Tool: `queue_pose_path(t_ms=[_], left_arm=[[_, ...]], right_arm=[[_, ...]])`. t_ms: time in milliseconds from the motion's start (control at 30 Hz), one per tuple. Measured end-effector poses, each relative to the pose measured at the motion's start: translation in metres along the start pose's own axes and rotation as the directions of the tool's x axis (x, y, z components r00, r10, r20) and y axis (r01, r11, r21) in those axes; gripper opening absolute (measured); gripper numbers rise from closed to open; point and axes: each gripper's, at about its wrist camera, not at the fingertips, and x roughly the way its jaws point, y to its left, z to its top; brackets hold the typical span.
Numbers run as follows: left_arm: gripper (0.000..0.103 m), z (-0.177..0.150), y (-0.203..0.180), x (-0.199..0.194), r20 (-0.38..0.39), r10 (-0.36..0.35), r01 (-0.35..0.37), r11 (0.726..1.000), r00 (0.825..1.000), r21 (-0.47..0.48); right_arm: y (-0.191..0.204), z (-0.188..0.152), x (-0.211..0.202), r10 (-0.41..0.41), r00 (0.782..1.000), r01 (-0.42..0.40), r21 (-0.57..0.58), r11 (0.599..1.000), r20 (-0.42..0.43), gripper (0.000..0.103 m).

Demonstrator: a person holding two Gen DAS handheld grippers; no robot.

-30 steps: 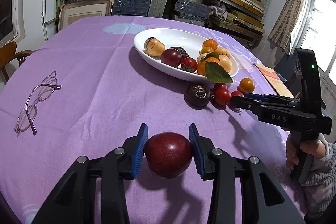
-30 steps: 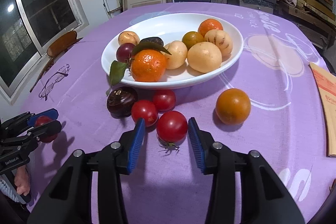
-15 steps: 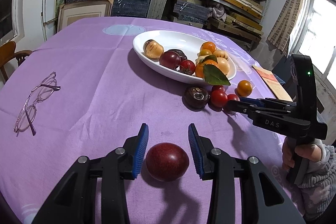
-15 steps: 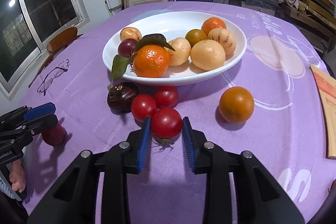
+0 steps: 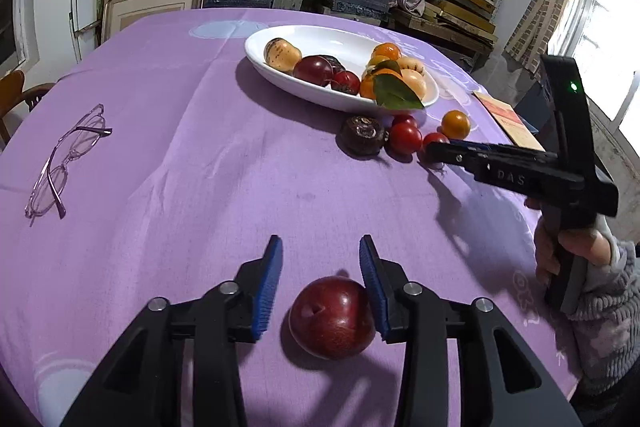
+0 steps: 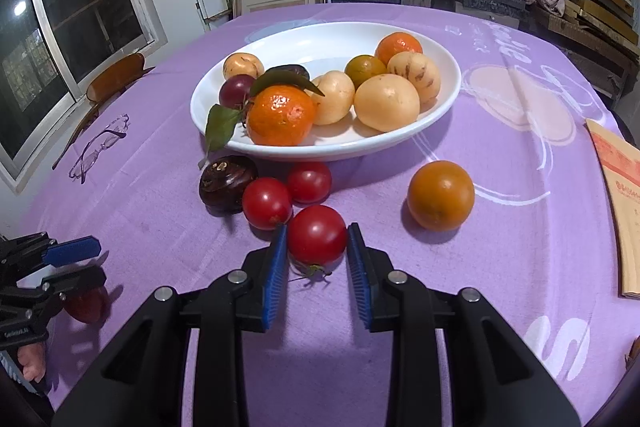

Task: Organize fruits
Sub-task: 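Carry the plum onto the plate with the left tool while the right carries the tomato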

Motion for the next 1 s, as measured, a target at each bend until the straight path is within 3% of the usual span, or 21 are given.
queue_pose_path(t_ms=[33, 133, 200, 233, 600, 800, 1000], left_arm=[[0.059, -0.006, -0.002, -0.003, 0.009, 0.010, -0.010, 1.000, 1.000, 0.011], [0.062, -0.019, -0.009, -0.008, -0.011, 0.018, -0.017, 0.998, 1.000, 0.056], [0.052, -0.027, -0.010, -0.012, -0.018, 0.017, -0.016, 0.998, 1.000, 0.059], [0.041, -0.031, -0.009, -0.012, -0.026, 0.021, -0.019, 0.998, 0.999, 0.059], [0.040, -0.052, 0.000, -0.031, -0.015, -0.029, 0.030, 0.999, 0.999, 0.020], [0.040, -0.020, -0.006, -0.032, 0.081, 0.021, -0.027, 0.997, 0.997, 0.069], [0.040, 0.049, -0.008, -0.018, 0.168, 0.037, -0.055, 0.993, 0.985, 0.101]], right_arm=[[0.000, 0.000, 0.000, 0.001, 1.000, -0.001, 0.000, 1.000, 0.000, 0.030], [-0.001, 0.001, -0.001, 0.002, 1.000, -0.002, -0.002, 1.000, -0.002, 0.030], [-0.001, 0.001, -0.001, 0.004, 1.000, -0.004, 0.002, 1.000, -0.002, 0.030], [-0.002, 0.001, -0.001, 0.005, 1.000, -0.005, 0.003, 1.000, -0.002, 0.030], [0.001, 0.002, -0.006, 0.002, 1.000, -0.002, 0.005, 1.000, 0.022, 0.030], [-0.001, 0.005, -0.020, -0.002, 0.997, 0.000, 0.020, 1.000, 0.074, 0.030], [-0.009, 0.009, -0.031, -0.011, 0.994, 0.006, 0.047, 0.999, 0.110, 0.029]])
